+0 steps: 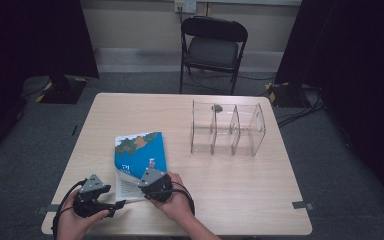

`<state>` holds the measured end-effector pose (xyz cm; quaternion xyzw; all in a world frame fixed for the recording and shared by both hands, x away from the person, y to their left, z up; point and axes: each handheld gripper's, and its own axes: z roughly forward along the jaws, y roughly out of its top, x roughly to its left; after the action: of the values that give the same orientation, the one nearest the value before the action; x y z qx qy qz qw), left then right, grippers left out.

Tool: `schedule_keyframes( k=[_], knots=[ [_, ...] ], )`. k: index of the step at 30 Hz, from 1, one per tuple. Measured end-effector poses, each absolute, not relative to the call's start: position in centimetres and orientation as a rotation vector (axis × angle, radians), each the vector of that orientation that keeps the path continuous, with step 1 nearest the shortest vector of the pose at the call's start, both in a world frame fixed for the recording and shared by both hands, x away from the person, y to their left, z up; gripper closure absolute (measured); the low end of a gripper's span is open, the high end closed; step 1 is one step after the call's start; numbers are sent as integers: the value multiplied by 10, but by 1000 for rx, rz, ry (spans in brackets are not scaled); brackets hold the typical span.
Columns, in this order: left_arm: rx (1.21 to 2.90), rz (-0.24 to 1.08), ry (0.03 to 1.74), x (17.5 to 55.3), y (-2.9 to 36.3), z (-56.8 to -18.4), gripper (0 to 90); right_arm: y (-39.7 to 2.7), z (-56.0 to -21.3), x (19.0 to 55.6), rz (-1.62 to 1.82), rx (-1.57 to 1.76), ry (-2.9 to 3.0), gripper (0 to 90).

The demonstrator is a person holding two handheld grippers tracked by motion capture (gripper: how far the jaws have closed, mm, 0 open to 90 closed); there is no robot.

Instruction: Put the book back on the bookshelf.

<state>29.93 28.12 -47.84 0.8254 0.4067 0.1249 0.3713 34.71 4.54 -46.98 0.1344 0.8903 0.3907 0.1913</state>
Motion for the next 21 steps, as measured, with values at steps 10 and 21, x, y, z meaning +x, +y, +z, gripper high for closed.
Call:
schedule_keyframes(
  k=[10,21],
  knots=[
    [2117,310,1027,298,282,-482,178,44,-455,349,1057,411,2541,720],
    [2126,276,993,298,276,-484,176,33,-435,355,1052,465,2553,742]
  ],
)
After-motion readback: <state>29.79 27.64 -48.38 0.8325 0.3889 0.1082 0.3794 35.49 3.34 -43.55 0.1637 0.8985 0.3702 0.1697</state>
